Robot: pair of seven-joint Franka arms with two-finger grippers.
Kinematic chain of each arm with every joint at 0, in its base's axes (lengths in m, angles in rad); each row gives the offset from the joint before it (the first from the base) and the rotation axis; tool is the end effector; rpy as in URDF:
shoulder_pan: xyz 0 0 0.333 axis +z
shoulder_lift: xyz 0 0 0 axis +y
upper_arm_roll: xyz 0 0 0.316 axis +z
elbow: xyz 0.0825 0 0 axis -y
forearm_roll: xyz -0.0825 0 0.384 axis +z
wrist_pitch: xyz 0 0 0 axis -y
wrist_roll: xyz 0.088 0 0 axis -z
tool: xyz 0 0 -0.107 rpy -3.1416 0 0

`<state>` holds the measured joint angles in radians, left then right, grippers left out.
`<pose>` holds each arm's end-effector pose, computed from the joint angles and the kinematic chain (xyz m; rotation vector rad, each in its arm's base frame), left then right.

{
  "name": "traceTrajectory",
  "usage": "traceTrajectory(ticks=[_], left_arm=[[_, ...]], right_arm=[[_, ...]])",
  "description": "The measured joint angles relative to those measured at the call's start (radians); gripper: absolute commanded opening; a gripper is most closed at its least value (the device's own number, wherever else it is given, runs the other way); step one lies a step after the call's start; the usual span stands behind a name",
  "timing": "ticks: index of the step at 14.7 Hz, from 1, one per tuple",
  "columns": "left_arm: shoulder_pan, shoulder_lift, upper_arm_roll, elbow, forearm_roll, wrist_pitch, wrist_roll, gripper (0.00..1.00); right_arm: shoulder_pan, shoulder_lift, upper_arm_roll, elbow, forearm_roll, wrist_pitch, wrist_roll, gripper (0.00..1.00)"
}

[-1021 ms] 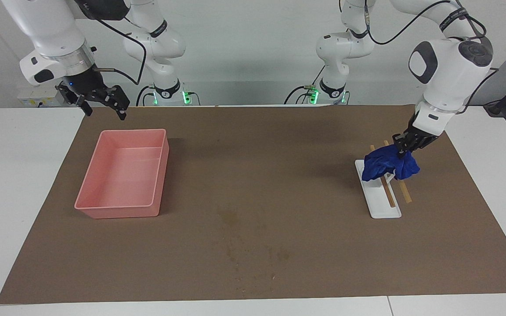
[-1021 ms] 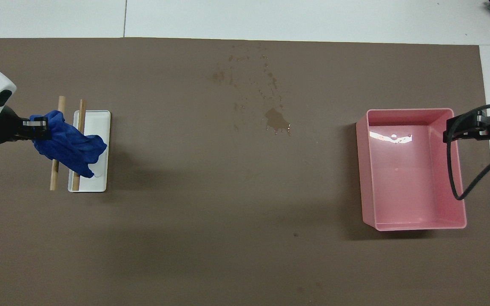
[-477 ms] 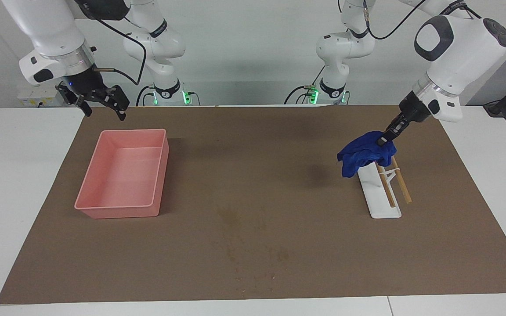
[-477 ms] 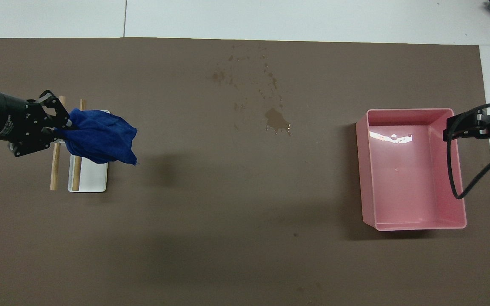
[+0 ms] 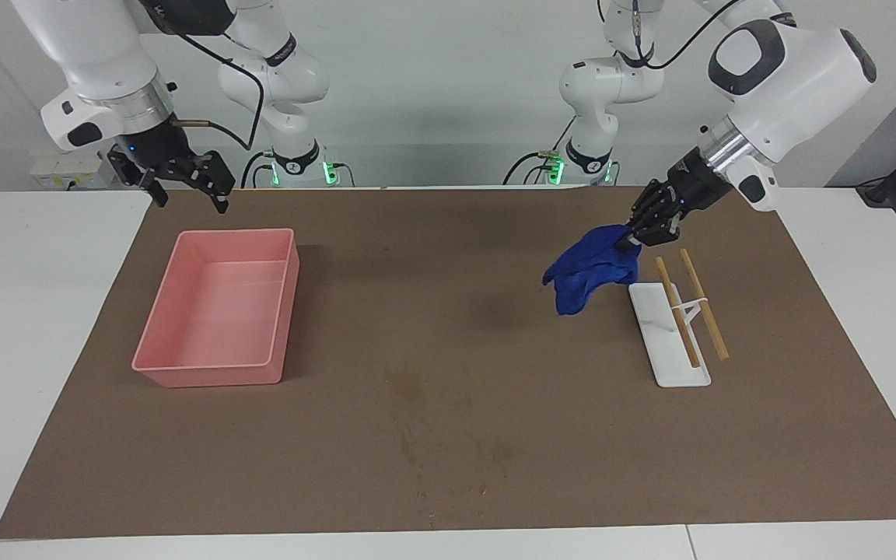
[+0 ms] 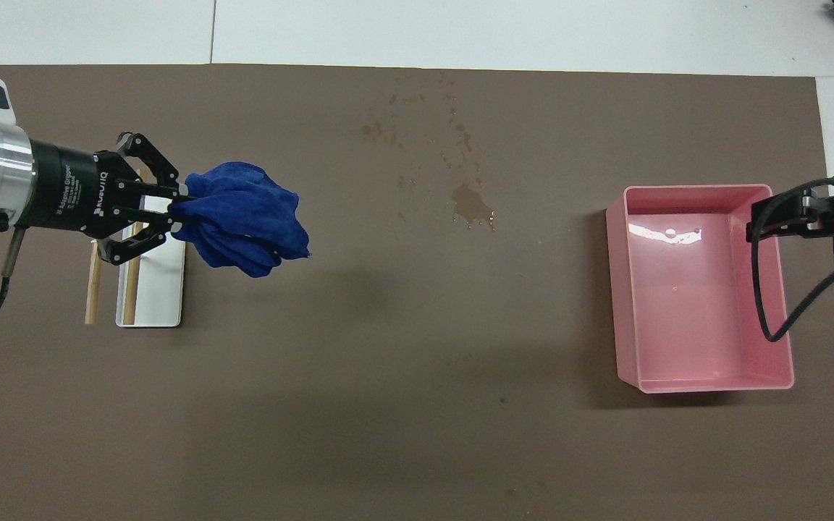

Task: Wipe water with towel using both arms
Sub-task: 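Carry the cloth toward center while the right gripper reaches to meet it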

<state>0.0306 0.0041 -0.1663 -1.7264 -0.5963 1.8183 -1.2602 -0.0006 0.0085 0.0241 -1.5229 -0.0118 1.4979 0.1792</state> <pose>0.5638 -0.1234 0.5842 2.1159 1.5246 -0.4169 0.5499 0.0115 0.6360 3.1167 -0.2442 -0.0503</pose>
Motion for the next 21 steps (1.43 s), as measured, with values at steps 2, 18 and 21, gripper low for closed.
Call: traceTrajectory(ticks=[2, 18, 21], left_arm=[[-0.036, 0.000, -0.004, -0.001, -0.040, 0.035, -0.066, 0.00], [-0.231, 0.004, -0.009, -0.042, -0.252, 0.380, -0.455, 0.00], [-0.238, -0.001, -0.010, -0.042, -0.253, 0.379, -0.473, 0.00]], right_arm=[[0.018, -0.001, 0.001, -0.011, 0.000, 0.018, 0.018, 1.00], [0.386, 0.023, 0.008, -0.050, 0.388, 0.395, 1.525, 1.00], [0.445, 0.057, 0.008, -0.051, 0.453, 0.488, 1.697, 1.00]])
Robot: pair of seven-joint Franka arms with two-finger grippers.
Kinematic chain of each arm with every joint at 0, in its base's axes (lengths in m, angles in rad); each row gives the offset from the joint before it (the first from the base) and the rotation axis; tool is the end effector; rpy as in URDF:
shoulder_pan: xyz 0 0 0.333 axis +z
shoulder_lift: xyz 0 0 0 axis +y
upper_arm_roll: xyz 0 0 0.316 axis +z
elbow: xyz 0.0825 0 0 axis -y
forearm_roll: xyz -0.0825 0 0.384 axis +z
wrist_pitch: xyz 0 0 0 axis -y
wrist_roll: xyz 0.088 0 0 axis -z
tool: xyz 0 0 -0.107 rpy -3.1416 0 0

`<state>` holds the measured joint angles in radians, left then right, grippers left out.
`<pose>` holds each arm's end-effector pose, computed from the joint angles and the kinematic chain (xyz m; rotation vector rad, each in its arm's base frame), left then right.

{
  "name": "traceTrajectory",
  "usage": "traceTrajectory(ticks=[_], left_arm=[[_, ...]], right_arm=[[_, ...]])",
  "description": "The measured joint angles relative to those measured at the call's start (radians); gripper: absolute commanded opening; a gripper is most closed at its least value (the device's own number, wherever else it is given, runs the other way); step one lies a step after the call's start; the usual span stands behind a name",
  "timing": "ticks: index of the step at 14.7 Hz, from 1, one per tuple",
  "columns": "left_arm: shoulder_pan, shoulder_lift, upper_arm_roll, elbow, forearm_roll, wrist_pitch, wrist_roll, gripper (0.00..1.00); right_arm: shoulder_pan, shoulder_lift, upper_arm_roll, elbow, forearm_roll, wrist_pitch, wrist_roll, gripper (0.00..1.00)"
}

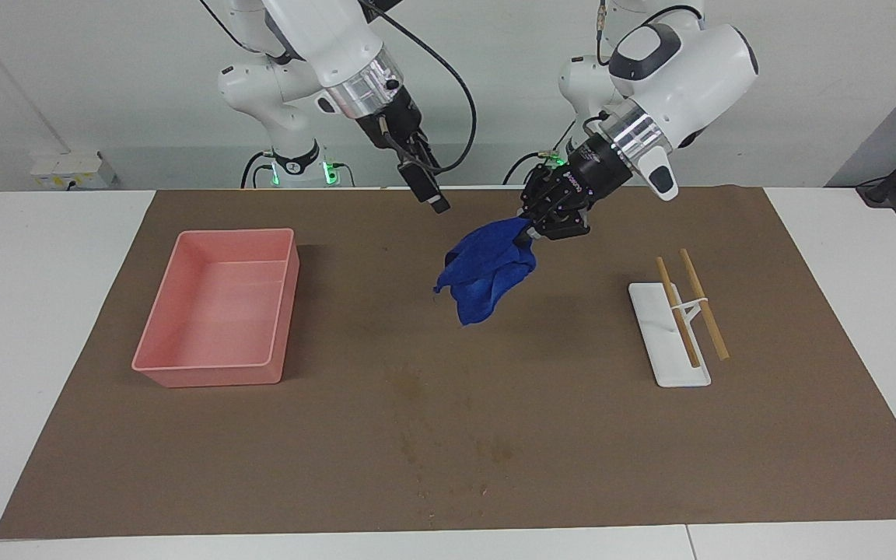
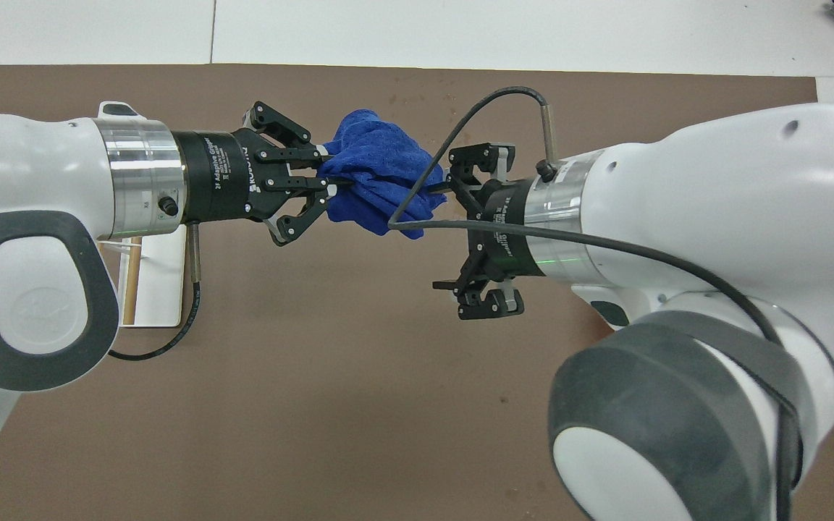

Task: Wipe water with towel using both arms
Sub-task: 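Carry the cloth toward center while the right gripper reaches to meet it, then grasp the cloth with the right gripper and open the left gripper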

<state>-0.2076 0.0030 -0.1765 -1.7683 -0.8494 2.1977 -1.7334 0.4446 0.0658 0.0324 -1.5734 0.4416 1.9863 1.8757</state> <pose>0.5492 -0.2502 0.6038 1.5309 1.7733 -0.6069 0.5312 0.3038 0.6343 -1.9219 1.8053 0.3631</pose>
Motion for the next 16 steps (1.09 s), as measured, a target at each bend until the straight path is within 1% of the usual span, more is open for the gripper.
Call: traceTrajectory(ticks=[3, 6, 11, 16], left_arm=[[-0.001, -0.022, -0.001, 0.000, 0.000, -0.047, -0.011, 0.00], [-0.001, -0.045, -0.001, -0.007, 0.000, -0.087, -0.015, 0.00], [-0.001, -0.058, -0.002, -0.016, 0.000, -0.160, -0.015, 0.00], [-0.001, -0.067, -0.002, -0.016, 0.000, -0.165, -0.015, 0.00]], right_arm=[[0.014, 0.032, 0.000, 0.000, 0.031, 0.064, 0.083, 1.00], [0.013, 0.051, -0.004, 0.000, 0.085, 0.089, 0.094, 1.00], [0.012, 0.065, -0.005, -0.003, 0.089, 0.158, 0.101, 1.00], [0.010, 0.080, -0.006, -0.007, 0.089, 0.181, 0.101, 1.00]])
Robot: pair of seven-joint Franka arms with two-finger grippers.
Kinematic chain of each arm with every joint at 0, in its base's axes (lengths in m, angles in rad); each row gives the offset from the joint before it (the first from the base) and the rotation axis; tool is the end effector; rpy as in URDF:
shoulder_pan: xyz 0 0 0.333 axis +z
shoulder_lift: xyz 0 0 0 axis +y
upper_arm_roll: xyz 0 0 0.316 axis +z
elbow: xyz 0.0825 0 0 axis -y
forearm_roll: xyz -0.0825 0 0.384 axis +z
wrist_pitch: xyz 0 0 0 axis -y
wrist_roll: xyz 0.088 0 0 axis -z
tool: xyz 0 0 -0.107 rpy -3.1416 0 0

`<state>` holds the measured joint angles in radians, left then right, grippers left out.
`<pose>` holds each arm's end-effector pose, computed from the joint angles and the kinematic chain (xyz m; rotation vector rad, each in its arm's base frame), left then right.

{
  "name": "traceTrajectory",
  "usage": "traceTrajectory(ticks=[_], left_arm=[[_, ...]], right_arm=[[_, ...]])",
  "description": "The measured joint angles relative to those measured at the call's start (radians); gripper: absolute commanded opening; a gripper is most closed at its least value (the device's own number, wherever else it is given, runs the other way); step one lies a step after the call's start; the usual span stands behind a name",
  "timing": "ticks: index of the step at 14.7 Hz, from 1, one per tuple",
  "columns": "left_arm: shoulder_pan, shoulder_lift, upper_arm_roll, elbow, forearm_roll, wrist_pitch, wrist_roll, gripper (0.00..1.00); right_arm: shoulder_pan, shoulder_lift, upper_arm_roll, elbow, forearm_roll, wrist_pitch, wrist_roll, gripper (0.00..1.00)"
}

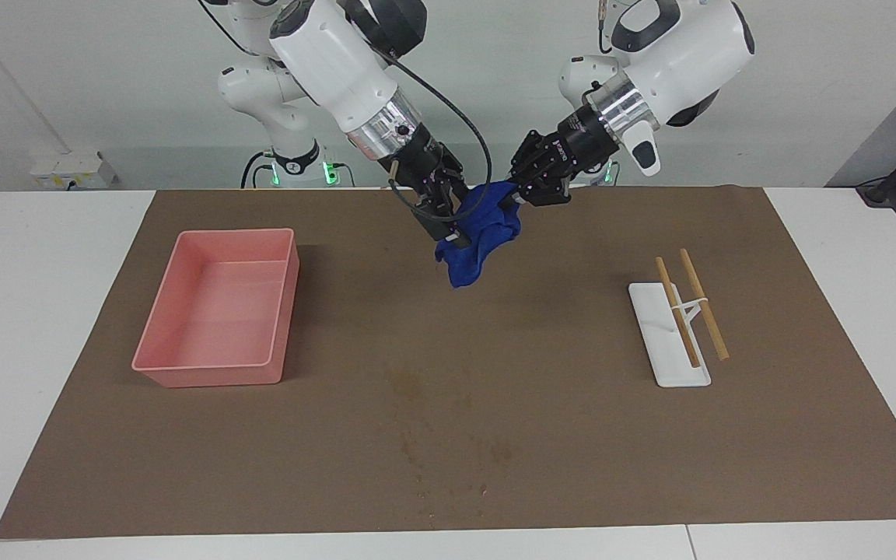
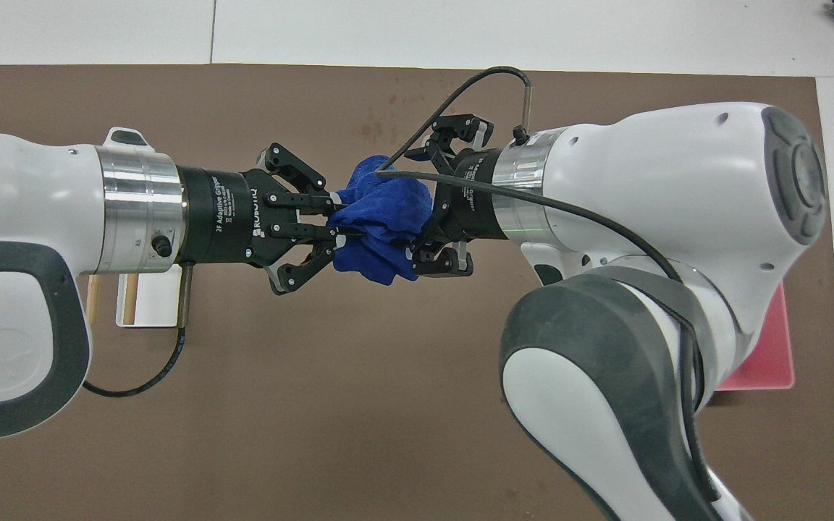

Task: Wipe water with towel using both arms
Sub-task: 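Grasp the cloth with the right gripper and open the left gripper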

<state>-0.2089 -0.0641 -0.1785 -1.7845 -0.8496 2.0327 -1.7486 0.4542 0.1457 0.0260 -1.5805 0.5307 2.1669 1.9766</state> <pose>0.5141 -0.2590 0.6211 1.6457 1.7523 -0.7163 0.5641 0.3148 0.6019 -1.6722 1.9060 0.4306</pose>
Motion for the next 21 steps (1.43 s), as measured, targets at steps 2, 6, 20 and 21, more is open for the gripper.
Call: traceTrajectory(ticks=[2, 6, 20, 21], left_arm=[[-0.002, -0.003, -0.002, 0.000, 0.000, 0.002, 0.000, 0.00], [-0.025, -0.003, -0.003, -0.003, 0.000, 0.079, -0.012, 0.00], [-0.054, -0.006, 0.000, -0.014, 0.000, 0.147, -0.037, 0.00], [-0.054, -0.005, 0.000, -0.014, 0.000, 0.147, -0.037, 0.00]], right_arm=[[-0.001, 0.005, -0.001, -0.002, 0.000, 0.021, 0.000, 0.99], [0.015, 0.025, 0.001, -0.005, 0.000, 0.070, 0.000, 0.90], [0.044, 0.025, -0.005, -0.007, -0.019, 0.055, -0.139, 0.00], [0.044, 0.023, -0.005, -0.007, -0.037, 0.055, -0.156, 0.00]])
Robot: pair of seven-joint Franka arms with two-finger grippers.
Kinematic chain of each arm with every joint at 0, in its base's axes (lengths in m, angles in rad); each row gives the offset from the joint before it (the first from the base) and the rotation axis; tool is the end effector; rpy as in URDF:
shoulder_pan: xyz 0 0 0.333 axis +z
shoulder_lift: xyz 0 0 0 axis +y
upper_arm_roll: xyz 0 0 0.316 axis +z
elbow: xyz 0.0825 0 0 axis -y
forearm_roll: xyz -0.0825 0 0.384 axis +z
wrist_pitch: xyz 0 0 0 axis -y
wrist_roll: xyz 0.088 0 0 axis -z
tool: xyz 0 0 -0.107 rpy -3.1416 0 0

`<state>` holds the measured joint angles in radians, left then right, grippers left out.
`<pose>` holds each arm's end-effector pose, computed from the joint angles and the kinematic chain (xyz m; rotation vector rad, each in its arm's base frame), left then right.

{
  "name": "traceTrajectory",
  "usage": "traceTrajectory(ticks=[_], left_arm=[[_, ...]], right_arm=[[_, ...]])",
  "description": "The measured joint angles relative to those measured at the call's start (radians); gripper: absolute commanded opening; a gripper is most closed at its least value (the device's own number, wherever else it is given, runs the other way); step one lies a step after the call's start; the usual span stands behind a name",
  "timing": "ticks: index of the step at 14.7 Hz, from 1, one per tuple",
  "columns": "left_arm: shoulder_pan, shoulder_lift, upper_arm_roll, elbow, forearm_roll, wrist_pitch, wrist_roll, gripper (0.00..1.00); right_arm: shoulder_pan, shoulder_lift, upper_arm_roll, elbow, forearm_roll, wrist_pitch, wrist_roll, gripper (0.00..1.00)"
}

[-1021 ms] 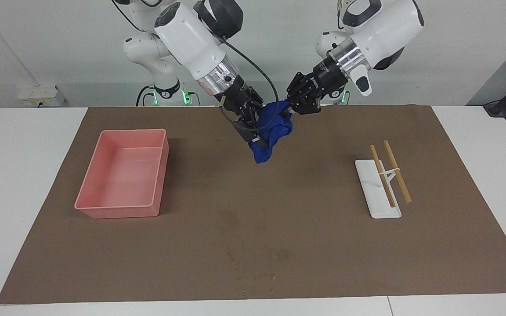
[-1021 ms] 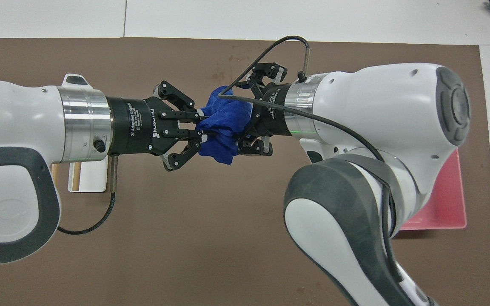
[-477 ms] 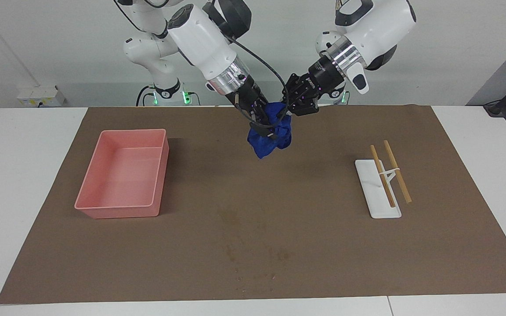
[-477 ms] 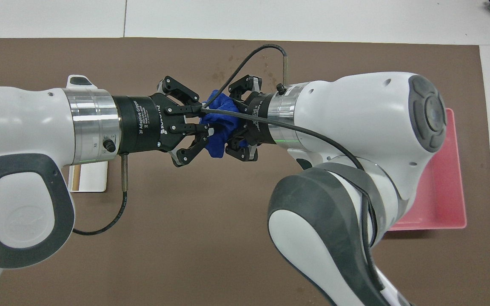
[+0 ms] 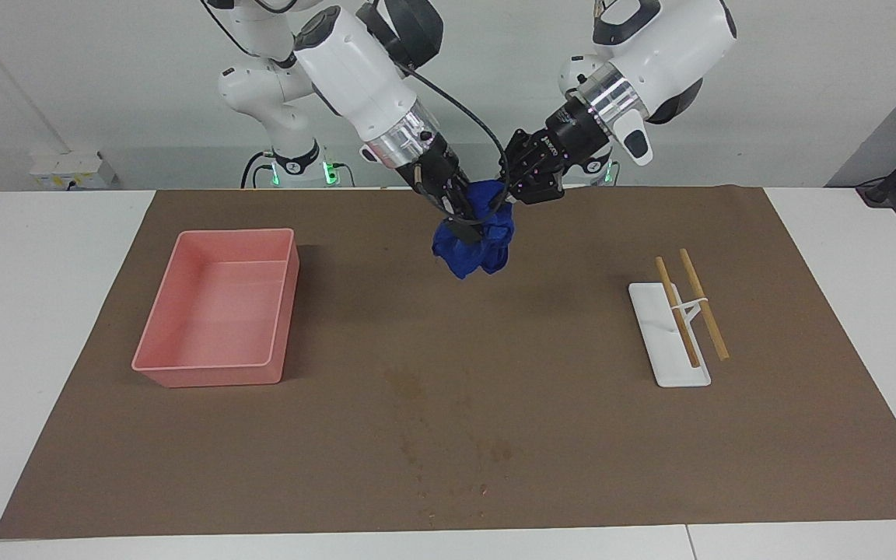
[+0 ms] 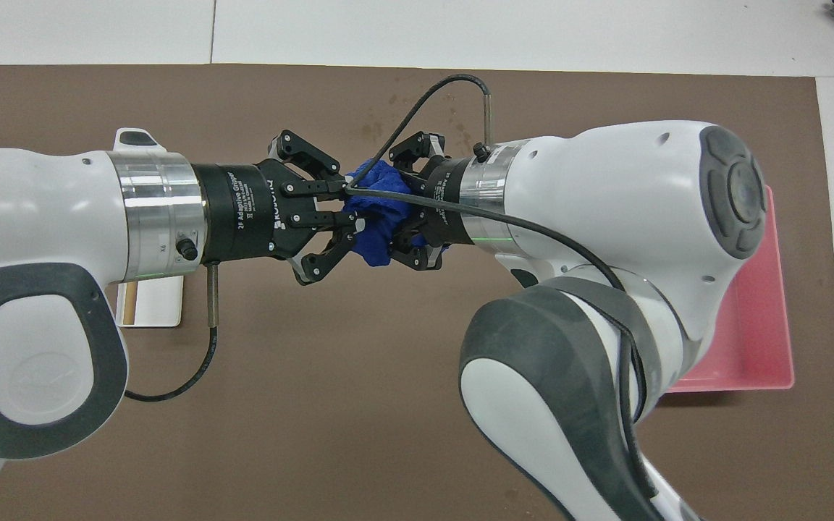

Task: Wipe water with towel using both arms
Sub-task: 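Grasp the cloth with the right gripper and open the left gripper, then pull the cloth away with the right gripper while the left gripper retracts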

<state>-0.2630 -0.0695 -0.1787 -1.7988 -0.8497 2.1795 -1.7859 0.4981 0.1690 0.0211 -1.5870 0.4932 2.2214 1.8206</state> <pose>0.5115 -0.2768 0.6283 1.5583 1.7479 -0.6426 0.5613 0.3369 0.5887 -1.8379 1.7326 0.3188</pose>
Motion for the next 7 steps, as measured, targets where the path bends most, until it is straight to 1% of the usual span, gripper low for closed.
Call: traceTrajectory(ticks=[1, 2, 5, 7], left_arm=[[-0.001, 0.000, 0.000, 0.000, 0.000, 0.000, 0.000, 0.28], [-0.002, 0.000, 0.000, -0.001, 0.000, 0.001, 0.000, 0.99], [-0.004, 0.001, 0.000, 0.000, 0.000, 0.005, 0.000, 1.00], [-0.004, 0.001, 0.001, 0.000, 0.002, 0.005, 0.000, 1.00]], right_arm=[[-0.001, -0.002, 0.000, 0.000, -0.017, 0.000, -0.016, 0.00], [-0.005, -0.003, 0.000, -0.002, -0.024, 0.000, -0.036, 0.00], [-0.037, -0.004, -0.005, -0.028, -0.029, 0.011, -0.131, 0.00], [-0.066, -0.004, -0.006, -0.063, -0.030, 0.054, -0.203, 0.00]])
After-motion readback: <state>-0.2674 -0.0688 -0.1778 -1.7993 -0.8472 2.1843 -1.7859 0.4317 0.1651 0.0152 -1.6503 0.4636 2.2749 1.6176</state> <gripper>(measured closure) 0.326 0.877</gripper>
